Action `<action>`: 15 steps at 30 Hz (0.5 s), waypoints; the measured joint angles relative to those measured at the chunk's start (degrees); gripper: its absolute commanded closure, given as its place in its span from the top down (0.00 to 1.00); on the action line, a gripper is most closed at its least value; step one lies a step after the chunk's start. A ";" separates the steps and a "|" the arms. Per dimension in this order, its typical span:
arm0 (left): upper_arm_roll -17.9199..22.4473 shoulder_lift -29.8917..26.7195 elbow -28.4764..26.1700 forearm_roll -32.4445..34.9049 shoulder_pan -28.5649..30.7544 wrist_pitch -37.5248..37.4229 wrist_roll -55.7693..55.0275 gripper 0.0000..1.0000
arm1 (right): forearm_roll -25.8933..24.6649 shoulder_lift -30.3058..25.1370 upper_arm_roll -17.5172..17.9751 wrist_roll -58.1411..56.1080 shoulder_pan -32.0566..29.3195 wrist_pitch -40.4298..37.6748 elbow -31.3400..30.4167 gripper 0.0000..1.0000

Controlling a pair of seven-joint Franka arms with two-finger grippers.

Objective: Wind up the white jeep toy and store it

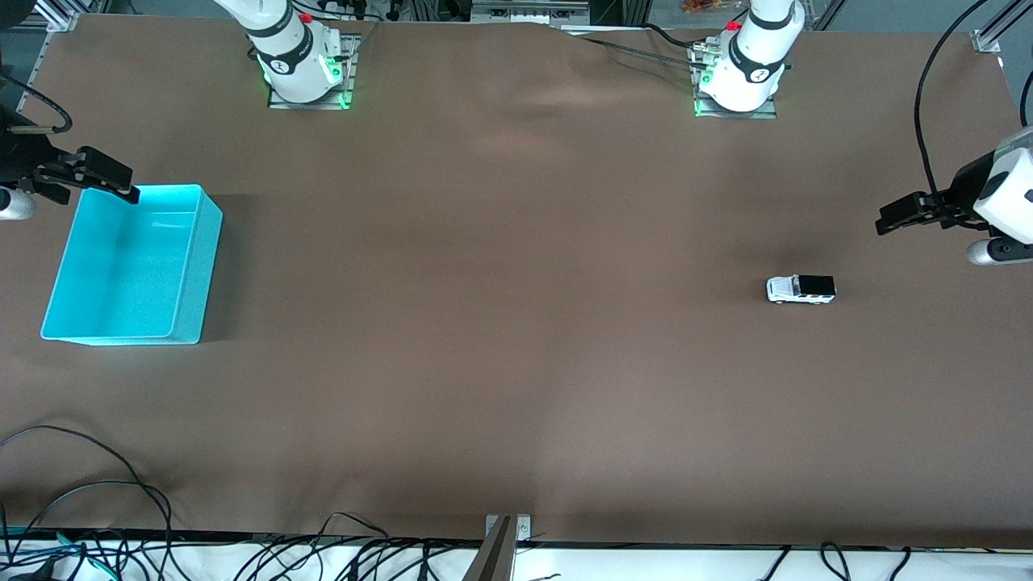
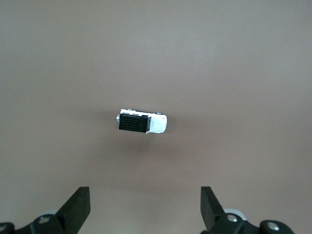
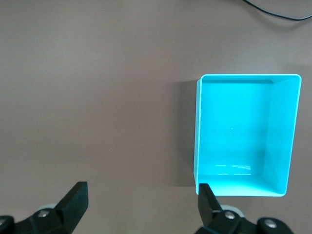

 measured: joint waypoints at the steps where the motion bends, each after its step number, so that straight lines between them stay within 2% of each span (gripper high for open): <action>1: 0.00 0.00 0.00 0.00 0.00 0.00 0.00 1.00 | 0.00 -0.01 0.00 0.00 0.00 0.00 0.00 1.00; 15: 0.18 1.91 -0.72 0.00 2.08 -0.14 -0.02 1.00 | 0.00 -0.02 0.00 0.02 0.00 0.00 0.02 1.00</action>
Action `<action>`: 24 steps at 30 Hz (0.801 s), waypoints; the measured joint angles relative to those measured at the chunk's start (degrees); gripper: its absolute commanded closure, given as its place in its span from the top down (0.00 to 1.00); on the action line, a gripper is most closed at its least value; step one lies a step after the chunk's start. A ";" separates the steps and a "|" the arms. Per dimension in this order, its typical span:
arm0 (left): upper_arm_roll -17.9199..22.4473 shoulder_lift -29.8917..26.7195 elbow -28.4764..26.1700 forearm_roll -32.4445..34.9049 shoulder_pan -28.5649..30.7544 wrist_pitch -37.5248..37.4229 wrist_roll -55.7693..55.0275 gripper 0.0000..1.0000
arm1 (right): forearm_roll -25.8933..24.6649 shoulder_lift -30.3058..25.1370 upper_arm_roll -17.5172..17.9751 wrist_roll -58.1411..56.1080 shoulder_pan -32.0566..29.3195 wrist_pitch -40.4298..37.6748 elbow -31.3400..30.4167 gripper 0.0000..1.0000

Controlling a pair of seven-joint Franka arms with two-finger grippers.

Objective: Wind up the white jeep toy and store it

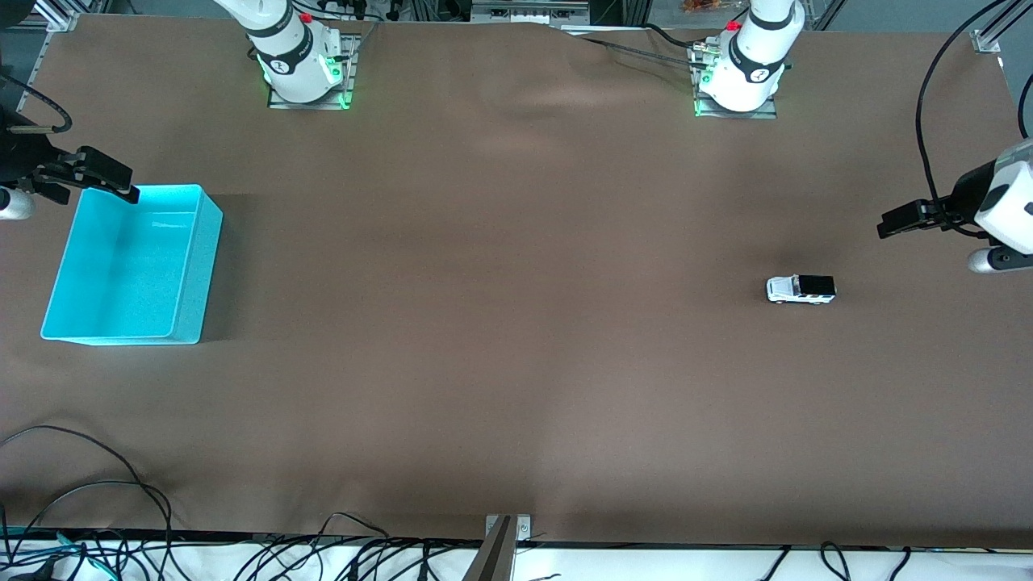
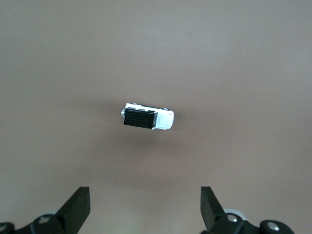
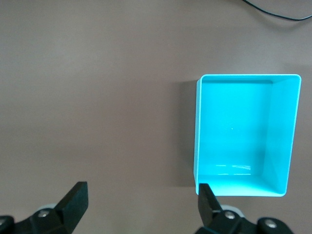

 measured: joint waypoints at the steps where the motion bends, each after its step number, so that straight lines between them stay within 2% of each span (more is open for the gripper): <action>1: 0.01 0.36 -0.05 0.00 0.36 0.00 0.02 1.00 | 0.00 0.00 0.00 0.00 0.00 0.00 0.00 1.00; 12: 0.09 4.57 -1.35 0.00 2.87 0.08 -1.17 1.00 | 0.00 0.00 0.00 0.00 0.00 0.00 0.02 1.00; 24: 0.09 7.96 -1.40 0.00 3.59 2.77 -21.41 1.00 | 0.00 -0.01 0.00 0.00 0.00 0.05 0.12 1.00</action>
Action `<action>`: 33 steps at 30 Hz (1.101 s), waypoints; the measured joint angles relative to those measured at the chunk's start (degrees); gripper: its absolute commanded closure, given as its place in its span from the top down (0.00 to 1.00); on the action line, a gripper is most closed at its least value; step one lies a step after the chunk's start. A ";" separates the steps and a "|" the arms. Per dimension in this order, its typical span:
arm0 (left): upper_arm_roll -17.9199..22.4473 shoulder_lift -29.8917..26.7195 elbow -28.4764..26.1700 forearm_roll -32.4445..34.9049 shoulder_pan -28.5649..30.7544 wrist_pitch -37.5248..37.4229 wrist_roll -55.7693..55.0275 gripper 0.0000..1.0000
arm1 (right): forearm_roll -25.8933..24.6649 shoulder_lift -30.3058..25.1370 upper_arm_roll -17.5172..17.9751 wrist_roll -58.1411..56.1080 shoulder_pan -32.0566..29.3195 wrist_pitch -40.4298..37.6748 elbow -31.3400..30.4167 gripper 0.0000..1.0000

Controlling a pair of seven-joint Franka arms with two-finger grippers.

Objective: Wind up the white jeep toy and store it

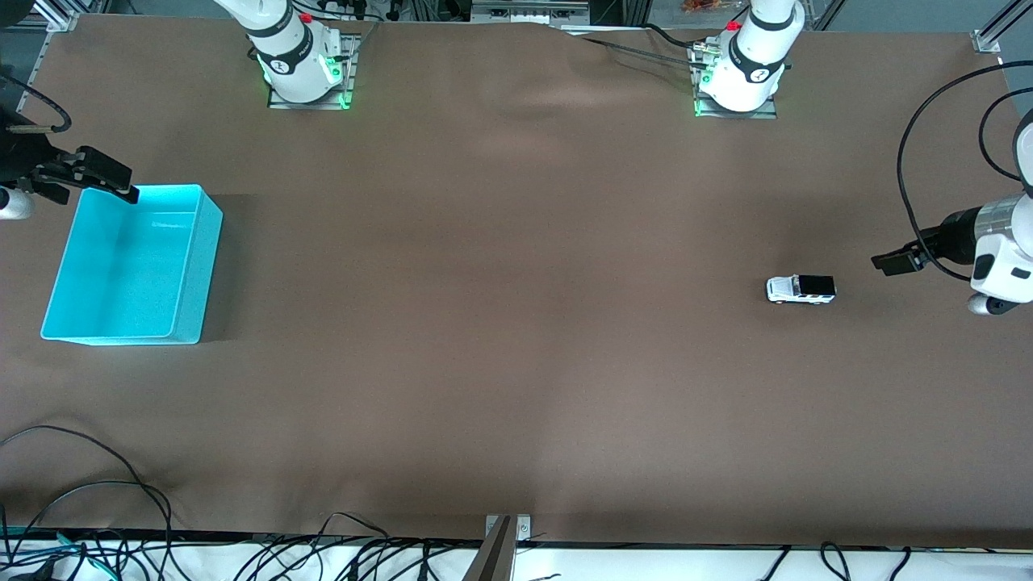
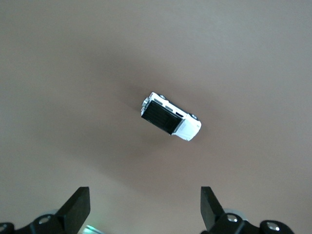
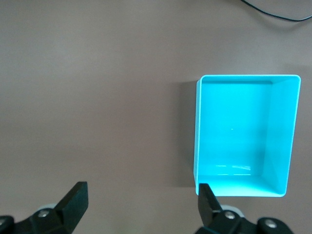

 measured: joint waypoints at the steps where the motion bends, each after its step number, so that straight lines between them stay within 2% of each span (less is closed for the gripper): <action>1: 0.00 0.27 -0.03 0.00 0.00 0.45 -2.43 1.00 | 0.00 0.00 0.00 0.00 0.00 0.00 0.02 1.00; 8: -0.04 2.06 -2.02 0.33 -0.01 5.42 -18.72 1.00 | 0.01 0.00 0.02 0.00 0.00 0.00 0.14 1.00; 22: -0.08 2.93 -13.30 1.87 -0.02 21.39 -47.73 1.00 | 0.02 -0.06 2.85 0.05 0.11 -0.03 1.50 1.00; 33: -0.26 2.93 -22.97 1.96 -0.11 33.38 -57.72 1.00 | 0.01 -0.06 2.97 0.05 0.09 -0.03 1.63 1.00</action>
